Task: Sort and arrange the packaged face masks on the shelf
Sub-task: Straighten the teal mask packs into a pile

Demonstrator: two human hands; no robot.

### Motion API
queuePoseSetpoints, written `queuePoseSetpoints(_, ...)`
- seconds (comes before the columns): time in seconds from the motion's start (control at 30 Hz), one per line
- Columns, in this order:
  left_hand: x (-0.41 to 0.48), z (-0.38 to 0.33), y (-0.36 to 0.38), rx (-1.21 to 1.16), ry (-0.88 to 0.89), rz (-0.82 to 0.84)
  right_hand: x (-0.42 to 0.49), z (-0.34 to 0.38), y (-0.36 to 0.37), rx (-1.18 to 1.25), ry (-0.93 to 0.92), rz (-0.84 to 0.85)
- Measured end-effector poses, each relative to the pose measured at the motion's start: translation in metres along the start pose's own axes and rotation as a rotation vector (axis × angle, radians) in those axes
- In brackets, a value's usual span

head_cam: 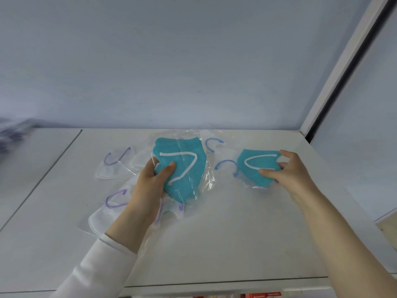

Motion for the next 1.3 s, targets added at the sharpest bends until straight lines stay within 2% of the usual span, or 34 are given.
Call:
queuePoseSetpoints(0.1,0.001,0.000,0.004,0.008,0.021,0.008,-0.020,0.026,-0.014,0.059,-0.123,-0.100)
queuePoseSetpoints(0.23,-0.002,-0.002,0.013,0.073,0.077,0.001,-0.062,0.075,-0.020,-0.091,-0.430,-0.294)
queuePoseSetpoints(0.3,-0.006,-0.002,0.020,0.063,0.081,0.013,-0.082,0.092,0.000,-0.164,-0.593,-0.317)
queuePoseSetpoints(0.4,-0.017,-0.004,0.033,0.030,0.111,0.056,-0.103,0.098,0.047,-0.233,-0.773,-0.216)
queuePoseSetpoints(0.47,-0.023,-0.009,0.038,0.010,0.164,0.081,-0.108,0.093,0.071,-0.259,-0.792,-0.115)
queuePoseSetpoints(0.57,-0.028,-0.017,0.033,-0.021,0.224,0.085,-0.114,0.092,0.095,-0.159,-0.756,0.090)
queuePoseSetpoints(0.7,-0.029,-0.020,0.011,0.048,0.257,0.045,-0.132,0.105,0.124,-0.151,-0.834,0.270)
queuePoseSetpoints(0.8,-0.027,-0.023,-0.021,0.064,0.252,-0.062,-0.132,0.108,0.135,0.176,-0.723,0.491)
queuePoseSetpoints(0.87,-0.026,-0.027,-0.054,0.039,0.232,-0.157,-0.115,0.106,0.128,0.326,-0.627,0.462)
queuePoseSetpoints(0.93,-0.027,-0.036,-0.091,0.012,0.242,-0.268,-0.096,0.099,0.120,0.178,-0.625,0.315)
queuePoseSetpoints(1.0,-0.032,-0.046,-0.123,-0.026,0.262,-0.368,-0.098,0.096,0.135,-0.159,-0.733,0.297)
queuePoseSetpoints(1.1,-0.039,-0.056,-0.151,-0.085,0.277,-0.463,-0.125,0.091,0.183,-0.424,-0.891,0.483)
queuePoseSetpoints(1.17,-0.041,-0.057,-0.159,-0.102,0.273,-0.481,-0.141,0.088,0.216,-0.551,-0.934,0.611)
queuePoseSetpoints(1.27,-0.043,-0.056,-0.161,-0.105,0.259,-0.493,-0.146,0.094,0.247,-0.476,-0.829,0.821)
queuePoseSetpoints(1.3,-0.044,-0.055,-0.161,-0.103,0.256,-0.496,-0.142,0.098,0.245,-0.406,-0.770,0.818)
Point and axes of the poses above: each hand's wrist, its own x-axis towards the middle knuckle, its own y-axis out of the palm, z = x × y, the point moved 9 cm from there along x, towards the middle knuckle
